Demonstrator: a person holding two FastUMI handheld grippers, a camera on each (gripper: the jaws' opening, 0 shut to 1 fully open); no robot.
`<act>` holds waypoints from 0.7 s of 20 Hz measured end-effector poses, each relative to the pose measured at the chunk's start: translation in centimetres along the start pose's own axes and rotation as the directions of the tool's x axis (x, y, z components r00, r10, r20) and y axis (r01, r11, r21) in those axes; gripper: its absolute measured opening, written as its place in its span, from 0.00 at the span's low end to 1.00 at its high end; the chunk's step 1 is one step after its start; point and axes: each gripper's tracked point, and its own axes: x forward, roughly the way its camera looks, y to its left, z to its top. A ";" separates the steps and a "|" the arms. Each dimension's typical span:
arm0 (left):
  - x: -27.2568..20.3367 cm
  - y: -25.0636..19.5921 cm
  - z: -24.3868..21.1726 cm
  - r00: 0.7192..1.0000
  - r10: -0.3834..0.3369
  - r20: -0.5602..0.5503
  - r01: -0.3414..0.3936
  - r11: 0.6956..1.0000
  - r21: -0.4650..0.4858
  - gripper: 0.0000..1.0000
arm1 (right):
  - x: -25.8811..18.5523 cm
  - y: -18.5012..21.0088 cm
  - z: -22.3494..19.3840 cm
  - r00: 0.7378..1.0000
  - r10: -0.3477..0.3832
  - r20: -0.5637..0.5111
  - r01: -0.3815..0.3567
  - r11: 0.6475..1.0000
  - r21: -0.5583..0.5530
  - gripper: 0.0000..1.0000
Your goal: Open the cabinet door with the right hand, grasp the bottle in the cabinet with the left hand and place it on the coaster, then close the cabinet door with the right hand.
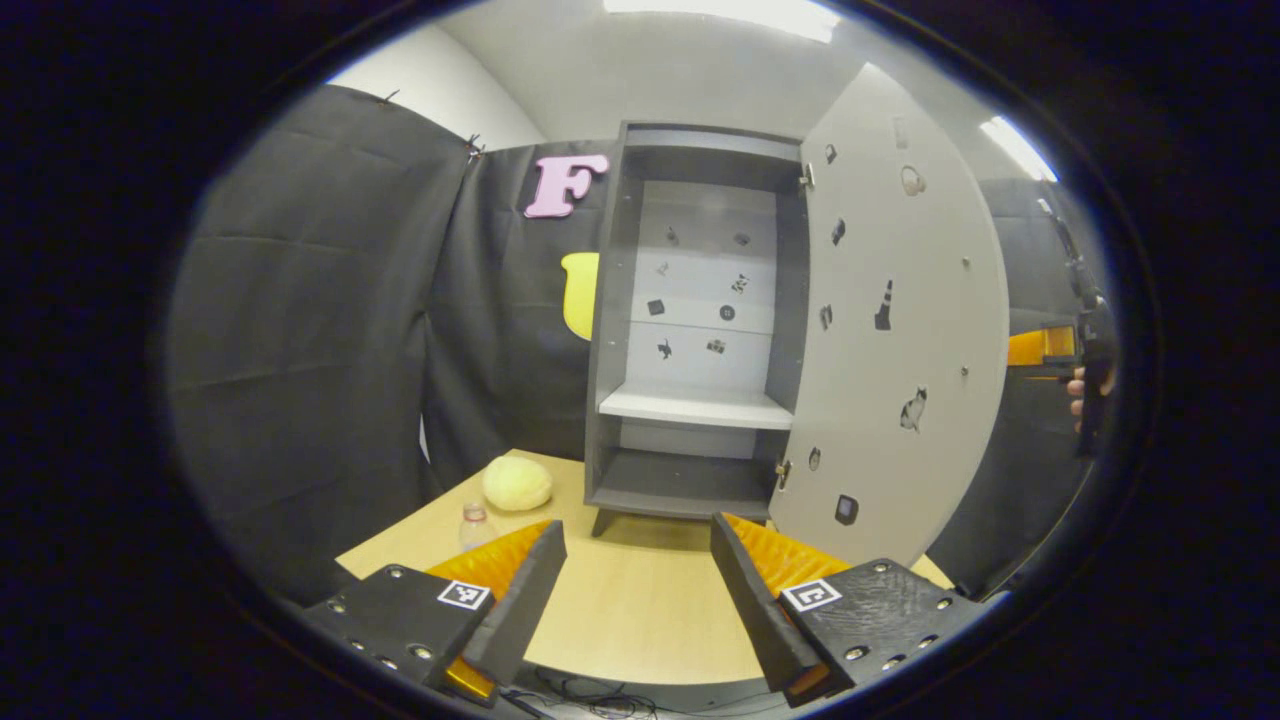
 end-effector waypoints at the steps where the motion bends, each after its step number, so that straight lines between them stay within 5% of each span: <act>1: 0.2 0.6 0.0 1.000 -0.012 -0.002 0.012 1.000 -0.008 0.90 | 0.0 0.6 0.6 1.000 -0.008 0.017 0.008 1.000 0.008 0.98; 9: 2.6 7.2 0.1 0.999 -0.043 -0.026 0.044 0.999 0.020 0.87 | -0.7 2.2 1.5 0.990 -0.135 0.042 0.135 0.991 0.005 0.97; 14: 3.8 10.5 1.0 0.998 -0.057 -0.011 0.057 0.998 -0.002 0.90 | -1.5 2.8 2.2 0.972 -0.223 0.073 0.229 0.969 -0.089 0.97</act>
